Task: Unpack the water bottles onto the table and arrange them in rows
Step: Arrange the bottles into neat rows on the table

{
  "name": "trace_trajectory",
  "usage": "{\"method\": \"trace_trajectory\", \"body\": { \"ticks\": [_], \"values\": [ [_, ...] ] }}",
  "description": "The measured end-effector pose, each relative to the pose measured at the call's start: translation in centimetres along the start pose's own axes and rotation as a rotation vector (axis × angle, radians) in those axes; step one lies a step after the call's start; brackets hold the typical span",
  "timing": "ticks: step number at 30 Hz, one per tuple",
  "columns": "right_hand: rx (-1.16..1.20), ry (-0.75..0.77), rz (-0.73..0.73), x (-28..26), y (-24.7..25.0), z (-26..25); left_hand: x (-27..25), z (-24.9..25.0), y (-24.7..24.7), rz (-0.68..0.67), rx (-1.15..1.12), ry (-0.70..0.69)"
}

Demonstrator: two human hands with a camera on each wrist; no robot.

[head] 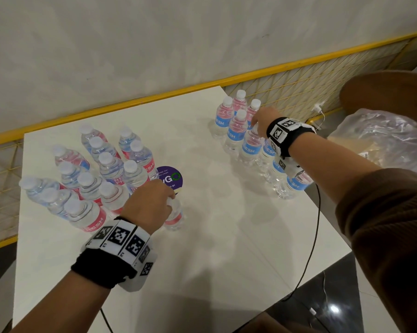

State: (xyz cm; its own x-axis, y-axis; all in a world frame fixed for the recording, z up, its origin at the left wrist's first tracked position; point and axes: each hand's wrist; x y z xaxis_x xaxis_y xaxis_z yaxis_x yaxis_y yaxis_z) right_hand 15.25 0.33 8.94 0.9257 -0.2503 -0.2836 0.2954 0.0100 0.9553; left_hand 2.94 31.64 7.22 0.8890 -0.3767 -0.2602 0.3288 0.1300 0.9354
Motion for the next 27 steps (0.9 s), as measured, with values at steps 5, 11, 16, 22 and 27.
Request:
{"method": "trace_trajectory", "body": {
  "ticks": [5, 11, 16, 22, 27],
  "values": [
    [0.000, 0.036, 0.031, 0.20, -0.12, 0.32, -0.09, -0.03, -0.17, 0.017, -0.016, 0.001],
    [-0.019, 0.073, 0.049, 0.00, -0.09, 0.58, -0.08, 0.02, -0.27, 0.019, -0.017, 0.000],
    [-0.028, 0.083, 0.052, 0.02, -0.10, 0.62, -0.15, -0.11, -0.29, 0.015, -0.027, 0.007],
    [-0.027, 0.055, 0.041, 0.12, -0.09, 0.59, -0.24, 0.05, -0.31, 0.028, -0.019, 0.009],
    [-0.003, 0.000, 0.011, 0.66, -0.11, 0.24, -0.30, 0.07, -0.27, 0.026, -0.033, 0.013]
  ]
}}
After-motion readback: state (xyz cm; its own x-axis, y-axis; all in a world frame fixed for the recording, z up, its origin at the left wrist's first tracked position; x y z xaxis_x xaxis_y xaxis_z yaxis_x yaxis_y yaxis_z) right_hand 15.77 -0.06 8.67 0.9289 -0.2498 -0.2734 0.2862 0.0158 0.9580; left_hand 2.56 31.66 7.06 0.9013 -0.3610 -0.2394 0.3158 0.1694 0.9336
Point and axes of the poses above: each hand's wrist, its own x-axis towards the middle knuckle, its own y-axis out of the back of the hand, z = x × y
